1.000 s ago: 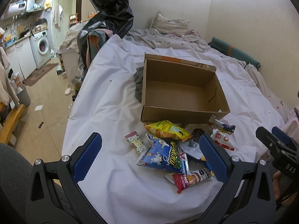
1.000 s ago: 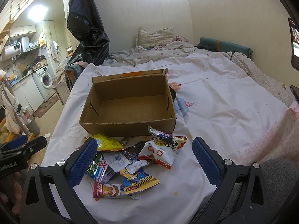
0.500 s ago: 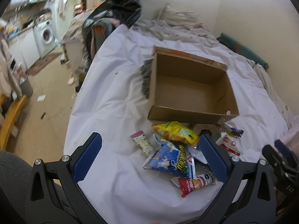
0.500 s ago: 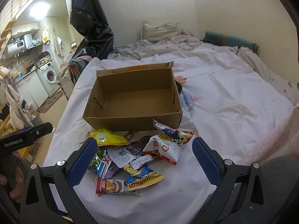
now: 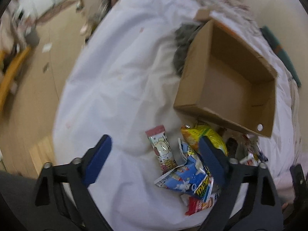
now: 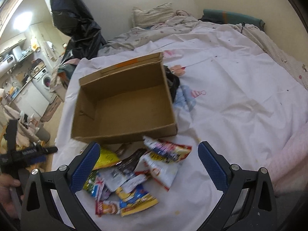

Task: Organize snacks
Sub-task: 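Grasp the pink-wrapped snack bar with the left gripper while the right gripper grasps the white tube packet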

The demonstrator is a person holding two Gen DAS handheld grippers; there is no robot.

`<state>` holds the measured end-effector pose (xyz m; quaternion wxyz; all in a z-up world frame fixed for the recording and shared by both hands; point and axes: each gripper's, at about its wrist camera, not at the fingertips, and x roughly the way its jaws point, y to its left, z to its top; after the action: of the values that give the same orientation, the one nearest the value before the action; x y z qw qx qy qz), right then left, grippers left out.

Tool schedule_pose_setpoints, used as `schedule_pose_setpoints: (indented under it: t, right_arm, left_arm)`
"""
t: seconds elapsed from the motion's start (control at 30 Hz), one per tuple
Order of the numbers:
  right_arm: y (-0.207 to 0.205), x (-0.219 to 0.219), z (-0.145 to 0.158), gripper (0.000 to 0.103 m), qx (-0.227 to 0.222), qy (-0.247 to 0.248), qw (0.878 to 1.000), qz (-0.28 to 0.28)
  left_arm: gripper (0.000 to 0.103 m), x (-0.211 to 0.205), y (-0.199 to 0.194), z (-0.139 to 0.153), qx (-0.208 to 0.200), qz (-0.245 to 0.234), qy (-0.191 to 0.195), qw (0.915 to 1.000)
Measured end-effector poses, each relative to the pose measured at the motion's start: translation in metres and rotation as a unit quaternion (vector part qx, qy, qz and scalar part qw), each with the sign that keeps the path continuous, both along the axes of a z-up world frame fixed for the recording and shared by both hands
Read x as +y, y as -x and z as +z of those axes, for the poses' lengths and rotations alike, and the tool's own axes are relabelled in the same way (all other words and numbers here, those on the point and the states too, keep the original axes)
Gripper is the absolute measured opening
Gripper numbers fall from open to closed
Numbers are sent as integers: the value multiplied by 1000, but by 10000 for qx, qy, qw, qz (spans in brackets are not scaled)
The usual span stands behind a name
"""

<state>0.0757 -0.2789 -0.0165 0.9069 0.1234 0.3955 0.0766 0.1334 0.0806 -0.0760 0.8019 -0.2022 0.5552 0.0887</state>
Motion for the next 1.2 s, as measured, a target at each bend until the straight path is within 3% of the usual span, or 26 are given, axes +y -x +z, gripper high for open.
schedule_pose_setpoints:
  t: [0.2,0.27,0.37,0.47,0.5,0.53,0.57,0.7,0.97,1.1,1.2]
  right_arm:
    - [-8,-8,-19,103,284,-97,9994,-169]
    - [-10,-10,-20,103,310,-155,9992,-198]
    - [-11,-15,-22,103,336,-184,9988,-291]
    - [-13,-17,-29,103,479,-124,9980,-383]
    - [-14,-17,-31,103,520,-125,9978,-403]
    - [-14,-18,-33,103,555,-145,9974,-425]
    - [-15,-21,-34,103,580,-174,9971,-470]
    - [-17,-32,-39,103,722,-393,9945,-651]
    - [-29,-45,-72,103,1686,-1255,9756,-636]
    - [-38,-36,-96,103,2259,-1172,9655,-559]
    - [-44,-27,-109,101,2406,-1103,9628,-546]
  left_arm:
    - [50,-2,-11,-64,776,504,525,9943]
    - [50,-7,-13,-73,859,513,645,9929]
    - [50,-19,-18,-82,980,296,428,9938]
    - [49,-23,-14,-93,1090,431,454,9921]
    - [42,-25,-13,-94,1120,395,373,9922]
    - [27,-28,-12,-95,1136,326,238,9927]
    - [22,-29,-11,-95,1134,251,194,9930]
    - [21,-30,-8,-87,1104,233,228,9934]
    - [21,-35,-3,-40,839,-419,-209,9954]
    - [21,-51,-3,-7,646,-870,-331,9936]
    - [21,-50,1,6,574,-1096,-98,9923]
